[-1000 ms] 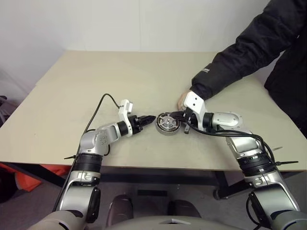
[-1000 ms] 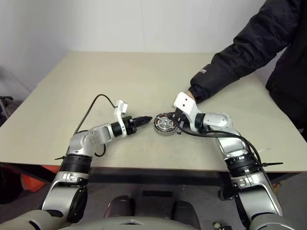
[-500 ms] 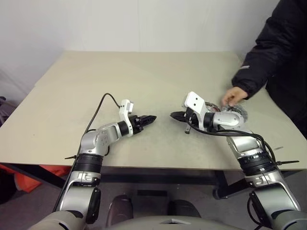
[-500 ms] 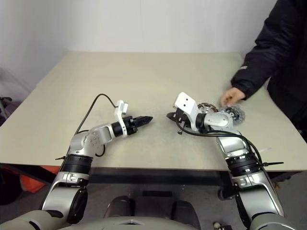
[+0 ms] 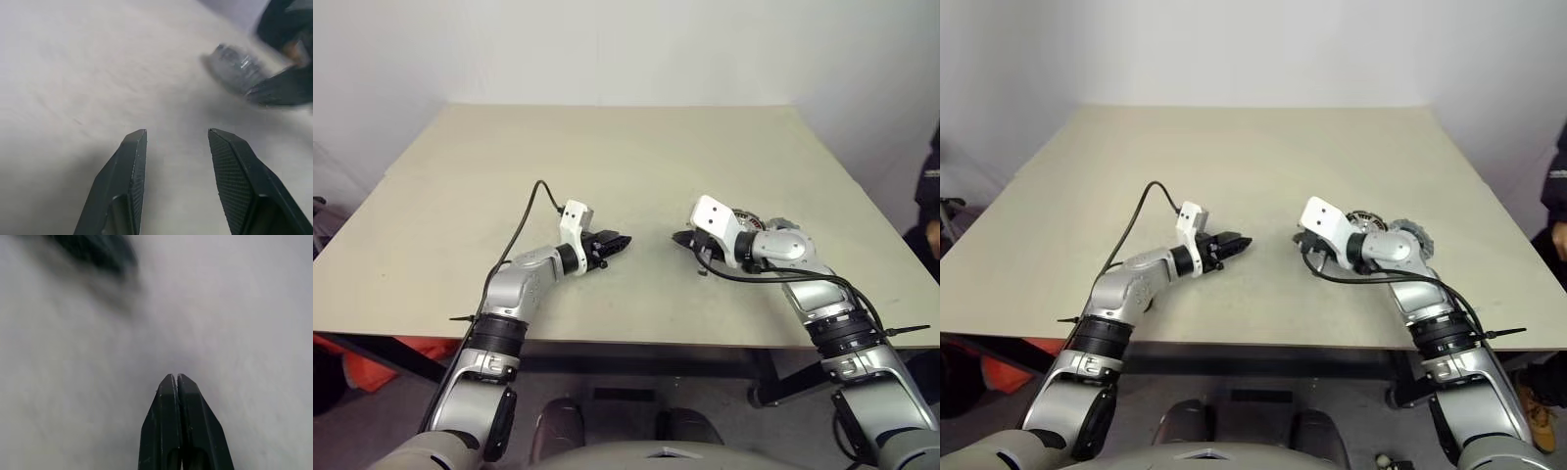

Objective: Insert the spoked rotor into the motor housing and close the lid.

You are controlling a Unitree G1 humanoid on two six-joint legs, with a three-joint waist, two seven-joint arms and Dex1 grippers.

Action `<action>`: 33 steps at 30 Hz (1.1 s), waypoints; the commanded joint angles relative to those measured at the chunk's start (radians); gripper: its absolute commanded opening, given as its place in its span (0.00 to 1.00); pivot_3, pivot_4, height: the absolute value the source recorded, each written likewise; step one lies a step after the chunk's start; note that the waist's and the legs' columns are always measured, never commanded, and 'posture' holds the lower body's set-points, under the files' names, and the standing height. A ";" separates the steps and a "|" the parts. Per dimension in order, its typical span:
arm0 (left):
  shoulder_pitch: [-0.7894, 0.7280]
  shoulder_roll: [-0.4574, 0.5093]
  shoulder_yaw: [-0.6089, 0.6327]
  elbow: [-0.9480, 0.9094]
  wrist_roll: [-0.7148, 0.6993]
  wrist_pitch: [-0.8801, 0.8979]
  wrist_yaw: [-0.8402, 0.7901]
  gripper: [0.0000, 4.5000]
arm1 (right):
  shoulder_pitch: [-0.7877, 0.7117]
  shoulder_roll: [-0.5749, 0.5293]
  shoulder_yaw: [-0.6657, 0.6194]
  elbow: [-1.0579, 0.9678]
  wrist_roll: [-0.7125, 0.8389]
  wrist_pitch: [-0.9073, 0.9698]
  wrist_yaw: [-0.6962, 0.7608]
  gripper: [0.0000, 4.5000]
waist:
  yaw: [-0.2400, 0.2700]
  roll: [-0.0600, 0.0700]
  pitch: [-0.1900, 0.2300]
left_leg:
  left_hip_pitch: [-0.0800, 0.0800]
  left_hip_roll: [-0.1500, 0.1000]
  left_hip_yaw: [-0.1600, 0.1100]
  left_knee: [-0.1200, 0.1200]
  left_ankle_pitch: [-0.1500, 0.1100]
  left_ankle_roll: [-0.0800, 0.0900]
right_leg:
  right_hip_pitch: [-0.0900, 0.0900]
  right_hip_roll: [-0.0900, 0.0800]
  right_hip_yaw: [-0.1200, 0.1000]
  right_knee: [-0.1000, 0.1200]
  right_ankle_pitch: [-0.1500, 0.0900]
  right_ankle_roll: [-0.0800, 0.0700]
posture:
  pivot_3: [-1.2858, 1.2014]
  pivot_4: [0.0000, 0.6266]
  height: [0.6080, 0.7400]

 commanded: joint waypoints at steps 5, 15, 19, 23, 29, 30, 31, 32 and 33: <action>-0.064 0.051 -0.136 0.076 0.253 -0.440 -0.006 0.47 | -0.092 -0.092 -0.011 0.119 -0.101 -0.124 -0.029 0.00 | -0.004 0.000 0.000 | 0.000 0.000 0.000 0.000 0.000 0.000 | 0.000 0.000 0.000 0.000 0.000 0.000 | 0.52 0.00 1.00; -0.132 0.047 -0.170 0.178 0.315 -0.623 -0.069 0.47 | -0.242 -0.175 0.084 0.344 -0.237 -0.320 0.070 0.00 | -0.003 0.000 0.000 | 0.000 0.000 0.000 0.001 0.000 0.000 | -0.001 0.000 0.000 0.003 0.000 0.000 | 0.52 0.00 1.00; -0.133 0.038 -0.168 0.184 0.318 -0.628 -0.081 0.47 | -0.312 -0.202 0.102 0.411 -0.277 -0.383 0.081 0.00 | -0.003 0.000 0.000 | -0.003 0.001 0.001 0.007 -0.001 0.002 | -0.004 0.000 0.001 0.007 0.000 -0.001 | 0.52 0.00 1.00; -0.120 0.029 -0.168 0.187 0.320 -0.624 -0.083 0.47 | -0.334 -0.222 0.091 0.390 -0.281 -0.406 0.099 0.00 | -0.004 0.000 0.000 | -0.004 0.001 0.001 0.015 -0.002 0.004 | -0.004 0.000 0.002 0.013 0.000 -0.001 | 0.52 0.00 1.00; -0.119 0.020 -0.168 0.192 0.316 -0.618 -0.096 0.48 | -0.310 -0.233 0.078 0.363 -0.261 -0.404 0.156 0.13 | -0.004 0.000 0.000 | -0.003 0.001 0.001 0.016 -0.002 0.003 | -0.005 -0.001 0.002 0.016 0.000 -0.001 | 0.52 0.00 1.00; -0.121 0.019 -0.169 0.194 0.316 -0.617 -0.099 0.48 | -0.306 -0.235 0.080 0.368 -0.263 -0.404 0.160 0.20 | -0.004 0.000 0.000 | -0.003 0.001 0.001 0.016 -0.002 0.003 | -0.005 -0.001 0.002 0.016 0.000 -0.001 | 0.52 0.00 1.00; -0.122 0.017 -0.170 0.196 0.317 -0.617 -0.102 0.48 | -0.303 -0.236 0.080 0.371 -0.264 -0.404 0.162 0.27 | -0.004 0.000 0.000 | -0.003 0.001 0.001 0.016 -0.002 0.003 | -0.005 -0.001 0.002 0.016 0.000 -0.001 | 0.52 0.00 1.00; -0.123 0.016 -0.171 0.198 0.318 -0.616 -0.104 0.48 | -0.300 -0.235 0.079 0.371 -0.264 -0.404 0.163 0.36 | -0.003 0.000 0.000 | -0.004 0.001 0.001 0.016 -0.002 0.003 | -0.005 -0.001 0.002 0.016 0.000 -0.001 | 0.52 0.00 1.00; -0.124 0.015 -0.172 0.201 0.320 -0.617 -0.106 0.48 | -0.296 -0.234 0.077 0.365 -0.267 -0.408 0.156 0.43 | -0.003 0.000 0.000 | -0.004 0.001 0.001 0.016 -0.002 0.003 | -0.005 -0.001 0.002 0.016 0.000 -0.001 | 0.52 0.00 1.00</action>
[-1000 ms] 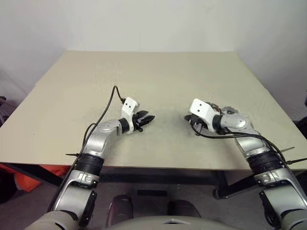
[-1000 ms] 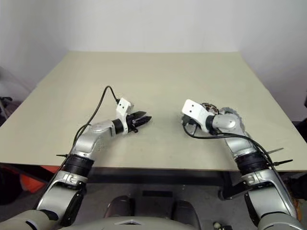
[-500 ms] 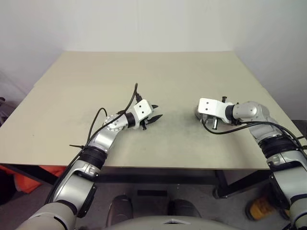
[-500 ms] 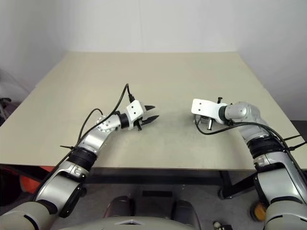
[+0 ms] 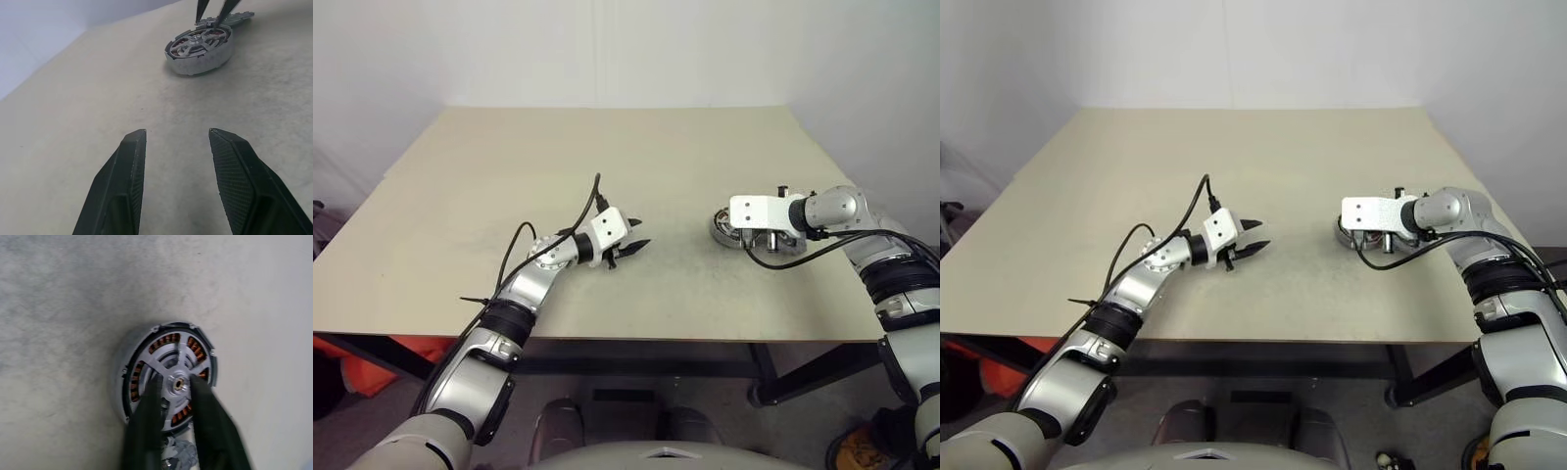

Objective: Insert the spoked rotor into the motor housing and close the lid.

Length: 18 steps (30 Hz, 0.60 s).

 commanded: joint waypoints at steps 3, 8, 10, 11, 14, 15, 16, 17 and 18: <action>-0.022 -0.006 -0.003 -0.002 0.006 -0.016 -0.011 0.48 | -0.001 -0.018 -0.030 -0.038 0.003 -0.015 -0.030 0.50 | 0.000 0.000 0.000 | 0.000 0.000 0.000 0.000 0.000 0.000 | 0.000 0.000 0.000 0.000 0.000 0.000 | 0.52 0.00 1.00; -0.019 -0.010 -0.003 0.001 0.011 -0.016 -0.013 0.48 | 0.007 -0.024 -0.024 -0.032 0.011 -0.031 -0.006 0.50 | 0.000 0.000 0.000 | 0.000 0.000 0.000 0.000 0.000 0.000 | 0.000 0.000 0.000 0.000 0.000 0.000 | 0.52 0.00 1.00; -0.015 -0.012 -0.003 -0.003 0.012 -0.015 -0.013 0.48 | 0.008 -0.025 -0.021 -0.020 0.008 -0.038 -0.003 0.50 | 0.000 0.000 0.000 | 0.000 0.000 0.000 0.000 0.000 0.000 | 0.000 0.000 0.000 0.000 0.000 0.000 | 0.52 0.00 1.00; -0.011 -0.015 -0.004 -0.007 0.011 -0.013 -0.013 0.48 | 0.008 -0.026 -0.019 -0.011 0.005 -0.043 -0.002 0.50 | 0.000 0.000 0.000 | 0.000 0.000 0.000 0.000 0.000 0.000 | 0.000 0.000 0.000 0.000 0.000 0.000 | 0.52 0.00 1.00; 0.001 -0.019 -0.011 -0.021 0.008 -0.008 -0.023 0.48 | 0.007 -0.027 -0.009 0.009 -0.003 -0.059 0.013 0.50 | 0.000 0.000 0.000 | 0.000 0.000 0.000 0.000 0.000 0.000 | 0.000 0.000 0.000 0.000 0.000 0.000 | 0.52 0.00 1.00; 0.004 -0.020 -0.012 -0.025 0.009 -0.007 -0.026 0.48 | 0.007 -0.028 -0.008 0.011 -0.004 -0.064 0.017 0.50 | 0.000 0.000 0.000 | 0.000 0.000 0.000 0.000 0.000 0.000 | 0.000 0.000 0.000 0.000 0.000 0.000 | 0.52 0.00 1.00; 0.007 -0.022 -0.014 -0.028 0.010 -0.006 -0.026 0.48 | 0.008 -0.030 -0.009 0.014 -0.004 -0.069 0.021 0.50 | 0.000 0.000 0.000 | 0.000 0.000 0.000 0.000 0.000 0.000 | 0.000 0.000 0.000 0.000 0.000 0.000 | 0.52 0.00 1.00; 0.009 -0.023 -0.014 -0.031 0.010 -0.005 -0.026 0.48 | 0.006 -0.031 -0.009 0.020 -0.005 -0.073 0.025 0.50 | 0.000 0.000 0.000 | 0.000 0.000 0.000 0.000 0.000 0.000 | 0.000 0.000 0.000 0.000 0.000 0.000 | 0.52 0.00 1.00; 0.010 -0.025 -0.014 -0.031 0.011 -0.005 -0.026 0.48 | 0.003 -0.030 -0.008 0.029 -0.006 -0.077 0.027 0.50 | 0.000 0.000 0.000 | 0.000 0.000 0.000 0.000 0.000 0.000 | 0.000 0.000 0.000 0.000 0.000 0.000 | 0.52 0.00 1.00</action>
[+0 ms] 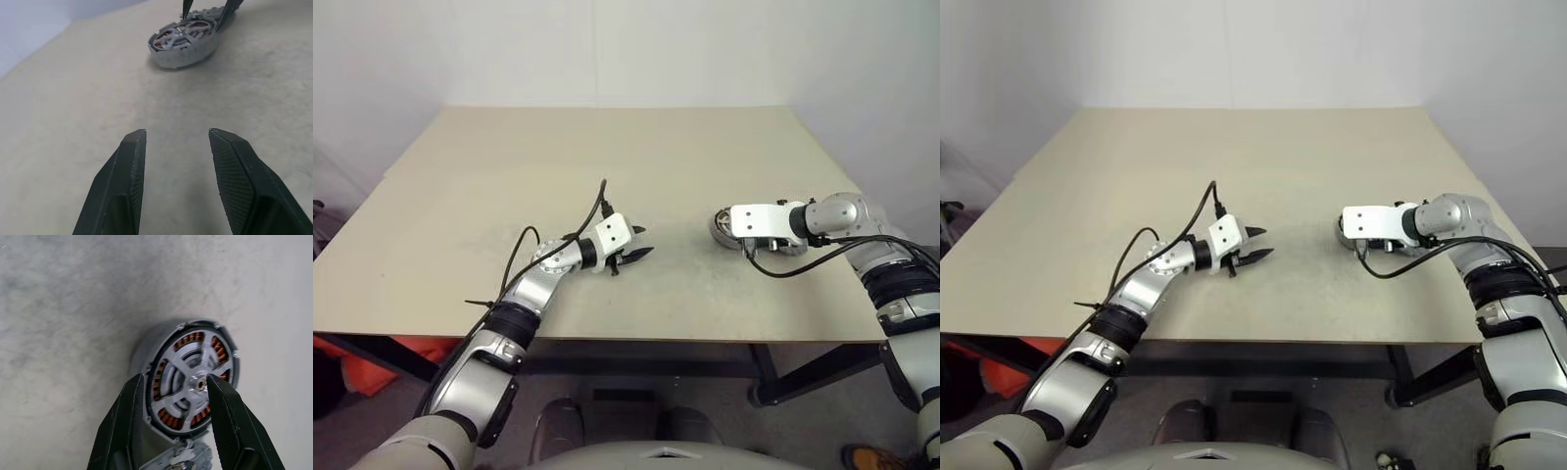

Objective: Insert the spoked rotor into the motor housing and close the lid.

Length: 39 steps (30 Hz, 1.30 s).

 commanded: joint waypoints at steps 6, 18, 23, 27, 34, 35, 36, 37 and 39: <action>-0.003 -0.013 -0.004 -0.053 0.001 -0.006 0.006 0.48 | -0.029 0.004 0.014 0.075 -0.023 -0.038 0.008 0.50 | -0.001 0.000 0.000 | 0.000 0.000 0.000 0.000 0.000 0.000 | 0.000 0.000 0.000 0.000 0.000 0.000 | 0.52 0.00 1.00; 0.013 -0.002 0.001 -0.065 0.009 -0.003 0.022 0.48 | -0.054 0.033 0.032 0.122 -0.037 -0.056 0.010 0.01 | -0.004 -0.001 0.000 | 0.001 0.000 0.000 0.000 0.000 0.000 | 0.001 0.000 0.000 0.000 0.000 0.000 | 0.52 0.00 1.00; 0.011 0.000 0.003 -0.062 0.009 -0.002 0.028 0.48 | -0.066 0.042 0.037 0.138 -0.050 -0.067 -0.002 0.00 | -0.005 -0.001 0.000 | 0.002 0.000 0.000 0.000 0.000 0.000 | 0.001 0.000 0.000 0.000 0.000 0.000 | 0.52 0.00 1.00; 0.011 0.003 0.003 -0.061 0.010 -0.004 0.033 0.48 | -0.077 0.048 0.035 0.152 -0.060 -0.067 -0.022 0.00 | -0.006 -0.001 0.000 | 0.002 0.000 0.000 0.000 0.000 0.000 | 0.001 0.000 0.001 0.000 0.000 0.000 | 0.52 0.00 1.00; 0.016 0.008 0.003 -0.060 0.011 -0.005 0.037 0.48 | -0.095 0.069 -0.035 0.076 0.048 -0.007 0.034 0.00 | -0.009 0.000 0.000 | 0.002 0.000 0.001 0.000 0.000 0.000 | 0.000 0.001 0.001 0.000 0.000 0.000 | 0.52 0.00 1.00; 0.016 0.009 0.004 -0.060 0.011 -0.005 0.037 0.48 | -0.094 0.069 -0.041 0.058 0.063 0.002 0.048 0.00 | -0.009 0.000 0.000 | 0.001 0.000 0.000 0.000 0.000 0.000 | -0.001 0.001 0.000 0.001 0.000 0.000 | 0.52 0.00 1.00; 0.016 0.009 0.005 -0.059 0.011 -0.005 0.038 0.48 | -0.091 0.072 -0.051 0.025 0.090 0.018 0.071 0.00 | -0.009 0.000 0.000 | 0.001 0.001 0.001 0.000 0.000 0.000 | -0.002 0.001 0.000 0.001 0.000 0.000 | 0.52 0.00 1.00; 0.015 0.010 0.006 -0.058 0.010 -0.005 0.039 0.48 | -0.086 0.074 -0.058 -0.005 0.112 0.032 0.091 0.00 | -0.008 0.000 0.000 | -0.001 0.001 0.001 0.000 0.000 0.000 | -0.003 0.001 0.000 0.001 0.000 0.000 | 0.52 0.00 1.00; 0.015 0.012 0.009 -0.057 0.009 -0.005 0.041 0.48 | -0.070 0.079 -0.068 -0.070 0.154 0.061 0.128 0.00 | -0.006 0.000 0.000 | -0.007 0.001 0.001 0.000 0.000 0.000 | -0.009 0.001 0.001 0.001 0.001 -0.001 | 0.52 0.00 1.00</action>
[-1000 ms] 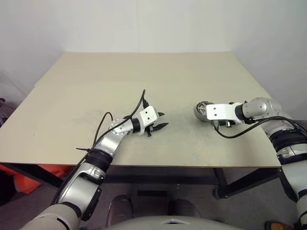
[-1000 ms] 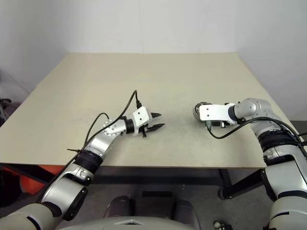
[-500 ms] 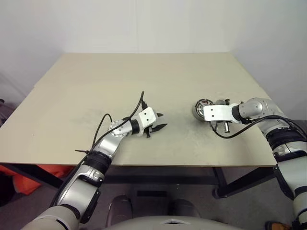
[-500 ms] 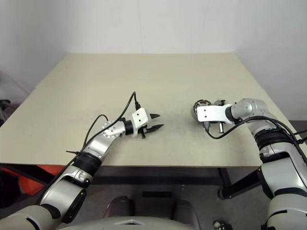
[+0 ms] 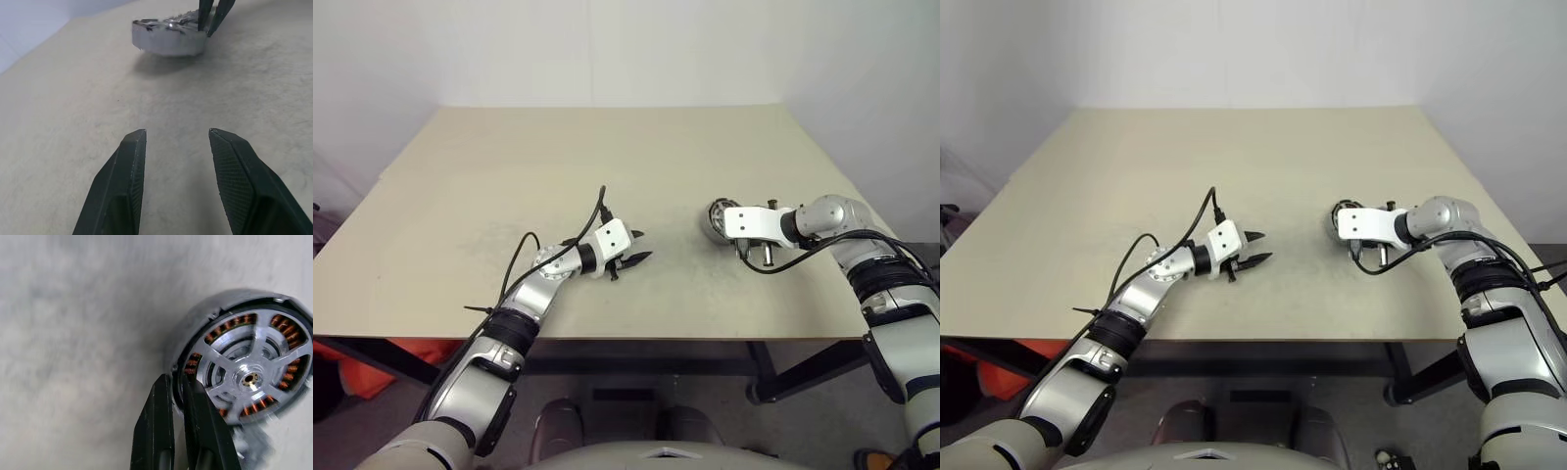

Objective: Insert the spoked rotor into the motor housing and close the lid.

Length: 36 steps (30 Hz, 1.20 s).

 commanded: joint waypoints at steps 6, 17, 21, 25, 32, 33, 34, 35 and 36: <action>0.002 0.024 0.028 -0.037 -0.008 -0.006 0.016 0.48 | 0.020 0.000 -0.066 -0.263 0.161 0.076 0.090 0.00 | 0.015 0.000 0.000 | -0.007 0.000 0.000 0.000 0.001 0.005 | -0.006 0.000 -0.001 -0.001 0.000 0.000 | 0.52 0.00 1.00; 0.036 0.084 0.071 -0.047 -0.016 0.001 0.037 0.48 | 0.127 0.037 -0.022 -0.544 0.218 0.171 0.152 0.00 | 0.011 0.000 0.000 | -0.007 0.000 0.000 0.000 -0.001 0.001 | -0.006 -0.001 -0.001 0.000 0.000 0.000 | 0.52 0.00 1.00; 0.039 0.091 0.080 -0.048 -0.017 0.003 0.046 0.48 | 0.136 0.076 -0.001 -0.570 0.207 0.204 0.141 0.00 | 0.010 0.000 0.000 | -0.006 0.000 0.000 0.000 -0.001 0.001 | -0.006 -0.001 0.000 0.000 0.000 0.000 | 0.52 0.00 1.00; 0.039 0.093 0.082 -0.050 -0.017 0.006 0.051 0.48 | 0.139 0.114 0.023 -0.563 0.189 0.217 0.127 0.00 | 0.009 0.000 0.000 | -0.006 0.000 0.000 0.000 -0.001 0.001 | -0.006 -0.001 0.000 0.000 0.000 0.000 | 0.52 0.00 1.00; 0.044 0.097 0.083 -0.056 -0.018 0.009 0.056 0.48 | 0.136 0.160 0.051 -0.542 0.175 0.242 0.109 0.00 | 0.009 0.000 0.000 | -0.007 0.000 0.000 0.000 -0.001 0.001 | -0.006 -0.001 0.000 0.000 0.000 0.000 | 0.52 0.00 1.00; 0.044 0.097 0.083 -0.056 -0.018 0.009 0.056 0.48 | 0.132 0.171 0.055 -0.529 0.167 0.248 0.100 0.00 | 0.009 0.000 0.000 | -0.006 0.000 0.000 0.000 0.000 0.001 | -0.006 -0.001 -0.001 0.000 0.000 0.000 | 0.52 0.00 1.00; 0.044 0.098 0.083 -0.056 -0.017 0.009 0.057 0.48 | 0.127 0.182 0.063 -0.510 0.151 0.246 0.084 0.00 | 0.009 0.000 0.000 | -0.006 0.000 0.000 0.000 0.000 0.001 | -0.006 -0.001 0.000 0.000 0.000 0.000 | 0.52 0.00 1.00; 0.044 0.098 0.083 -0.057 -0.017 0.010 0.057 0.48 | 0.123 0.191 0.069 -0.495 0.139 0.246 0.072 0.00 | 0.008 0.000 0.000 | -0.006 0.000 0.000 0.000 0.000 0.001 | -0.006 -0.001 -0.001 0.000 0.000 0.000 | 0.52 0.00 1.00; 0.044 0.097 0.083 -0.057 -0.017 0.010 0.057 0.48 | 0.120 0.202 0.074 -0.487 0.133 0.248 0.065 0.00 | 0.008 0.000 0.000 | -0.006 0.000 0.000 0.000 0.000 0.000 | -0.005 -0.001 0.000 0.001 0.000 0.000 | 0.52 0.00 1.00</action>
